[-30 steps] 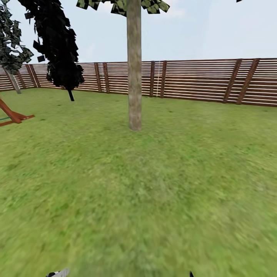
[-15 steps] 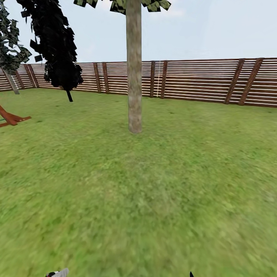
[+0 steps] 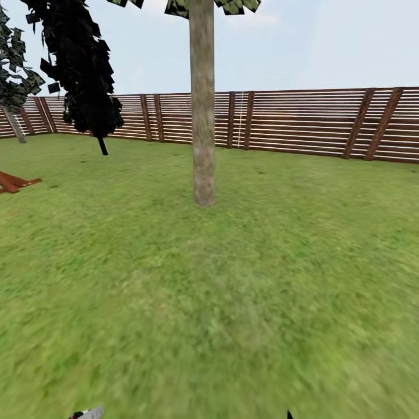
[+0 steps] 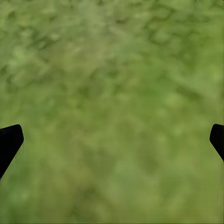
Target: In the garden, pick up the pesticide atomizer on the floor and spray pesticide onto both trees until each tree trunk is fully covered.
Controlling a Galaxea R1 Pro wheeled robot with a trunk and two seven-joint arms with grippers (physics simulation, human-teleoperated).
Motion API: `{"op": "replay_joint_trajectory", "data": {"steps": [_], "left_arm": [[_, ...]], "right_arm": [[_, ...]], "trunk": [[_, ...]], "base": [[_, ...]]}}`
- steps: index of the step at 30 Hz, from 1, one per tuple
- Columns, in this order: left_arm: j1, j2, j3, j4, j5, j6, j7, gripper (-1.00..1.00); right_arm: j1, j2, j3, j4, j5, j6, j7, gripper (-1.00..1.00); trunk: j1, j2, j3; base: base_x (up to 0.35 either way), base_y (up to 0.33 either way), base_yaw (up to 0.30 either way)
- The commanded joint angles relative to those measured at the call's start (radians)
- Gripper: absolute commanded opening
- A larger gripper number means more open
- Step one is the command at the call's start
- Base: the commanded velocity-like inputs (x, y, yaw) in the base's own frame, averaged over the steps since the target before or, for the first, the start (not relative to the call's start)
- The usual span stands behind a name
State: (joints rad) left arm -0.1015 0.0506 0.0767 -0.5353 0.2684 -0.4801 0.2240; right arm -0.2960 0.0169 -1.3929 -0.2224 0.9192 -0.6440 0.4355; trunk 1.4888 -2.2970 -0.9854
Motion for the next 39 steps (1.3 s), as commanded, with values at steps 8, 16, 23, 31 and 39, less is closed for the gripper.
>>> {"op": "replay_joint_trajectory", "data": {"steps": [8, 16, 23, 31, 39], "left_arm": [[0.0, 0.0, 0.0, -0.001, 0.0, 0.0, 0.0, -1.0], [0.0, 0.0, 0.0, -0.002, 0.0, 0.0, 0.0, -1.0], [0.0, 0.0, 0.001, -0.002, 0.0, 0.0, 0.0, -1.0], [0.0, 0.0, 0.001, -0.002, 0.0, 0.0, 0.0, -1.0], [0.0, 0.0, 0.0, -0.002, 0.0, 0.0, 0.0, -1.0]], "right_arm": [[0.0, 0.0, 0.0, 0.0, 0.0, 0.0, 0.0, 1.0], [0.0, 0.0, 0.0, 0.0, 0.0, 0.0, -0.001, 1.0], [0.0, 0.0, 0.0, 0.0, 0.0, 0.0, 0.0, 1.0], [0.0, 0.0, 0.0, 0.0, 0.0, 0.0, 0.0, 1.0], [0.0, 0.0, 0.0, 0.0, 0.0, 0.0, 0.0, 1.0]], "trunk": [[0.0, 0.0, 0.0], [0.0, 0.0, 0.0], [0.0, 0.0, 0.0], [0.0, 0.0, 0.0], [0.0, 0.0, 0.0]], "base": [[0.336, 0.0, 0.0], [0.336, 0.0, 0.0], [0.336, 0.0, 0.0], [0.336, 0.0, 0.0], [0.336, 0.0, 0.0]]}}
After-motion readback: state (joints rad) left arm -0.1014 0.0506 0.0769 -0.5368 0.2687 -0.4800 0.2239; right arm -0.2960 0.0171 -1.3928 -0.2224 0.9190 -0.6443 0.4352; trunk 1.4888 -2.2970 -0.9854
